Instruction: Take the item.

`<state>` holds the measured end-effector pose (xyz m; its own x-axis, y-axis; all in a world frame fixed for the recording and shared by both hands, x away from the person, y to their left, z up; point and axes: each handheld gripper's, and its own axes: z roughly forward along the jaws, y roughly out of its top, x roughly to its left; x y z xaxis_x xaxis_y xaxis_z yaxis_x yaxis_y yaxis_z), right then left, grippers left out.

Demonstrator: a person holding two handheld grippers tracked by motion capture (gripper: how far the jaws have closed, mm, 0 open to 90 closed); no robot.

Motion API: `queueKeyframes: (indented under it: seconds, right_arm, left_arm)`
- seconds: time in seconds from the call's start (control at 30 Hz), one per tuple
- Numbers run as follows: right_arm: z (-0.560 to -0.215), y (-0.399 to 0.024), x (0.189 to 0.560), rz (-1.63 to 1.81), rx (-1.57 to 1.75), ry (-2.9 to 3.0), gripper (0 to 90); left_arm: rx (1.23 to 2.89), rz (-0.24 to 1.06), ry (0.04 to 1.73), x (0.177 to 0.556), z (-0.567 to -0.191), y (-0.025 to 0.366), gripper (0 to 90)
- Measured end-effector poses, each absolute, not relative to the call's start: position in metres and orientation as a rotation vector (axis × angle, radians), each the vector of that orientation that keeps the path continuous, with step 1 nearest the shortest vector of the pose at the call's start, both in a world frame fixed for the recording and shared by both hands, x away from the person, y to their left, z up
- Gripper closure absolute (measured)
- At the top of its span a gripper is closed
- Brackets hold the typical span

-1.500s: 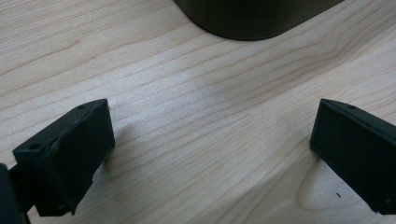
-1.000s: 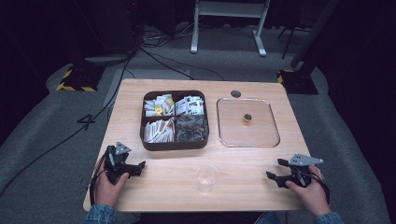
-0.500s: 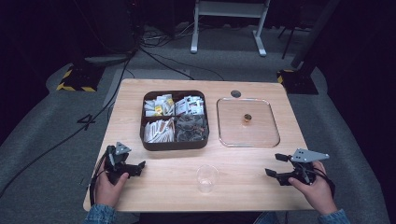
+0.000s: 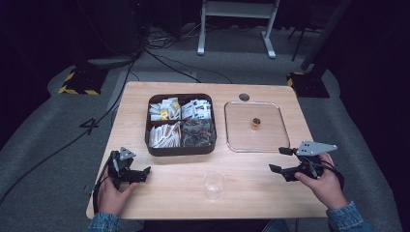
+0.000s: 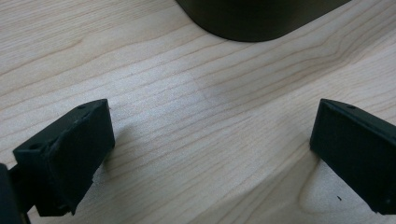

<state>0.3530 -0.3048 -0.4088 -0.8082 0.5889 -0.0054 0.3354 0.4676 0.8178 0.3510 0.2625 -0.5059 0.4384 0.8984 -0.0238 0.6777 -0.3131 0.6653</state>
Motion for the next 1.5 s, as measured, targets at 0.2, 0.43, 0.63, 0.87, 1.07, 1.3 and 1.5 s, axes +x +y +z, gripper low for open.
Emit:
queueKeyframes:
  seconds: [0.2, 0.43, 0.63, 0.87, 1.07, 1.3, 1.5]
  right_arm:
    - [-0.401, -0.292, 0.358, 1.265, 0.768, 2.435, 23.3]
    - [-0.386, -0.275, 0.368, 1.263, 0.71, 2.444, 23.4]
    - [-0.379, -0.265, 0.381, 1.295, 0.703, 2.452, 23.2]
    - [-0.373, -0.259, 0.394, 1.302, 0.701, 2.454, 22.9]
    - [-0.37, -0.255, 0.403, 1.305, 0.687, 2.455, 21.8]
    - [-0.368, -0.246, 0.416, 1.302, 0.671, 2.461, 20.8]
    - [-0.365, -0.23, 0.428, 1.284, 0.627, 2.47, 18.3]
  left_arm:
    - [2.089, 0.473, 1.319, 0.351, -0.506, 0.263, 0.2]
    - [2.082, 0.472, 1.33, 0.351, -0.506, 0.262, 0.6]
    - [2.082, 0.472, 1.33, 0.351, -0.506, 0.262, 0.6]
    - [2.081, 0.473, 1.332, 0.351, -0.506, 0.262, 0.6]
    - [2.079, 0.476, 1.335, 0.35, -0.506, 0.262, 0.6]
    - [2.079, 0.476, 1.335, 0.35, -0.506, 0.262, 0.6]
    - [2.079, 0.475, 1.335, 0.351, -0.506, 0.262, 0.6]
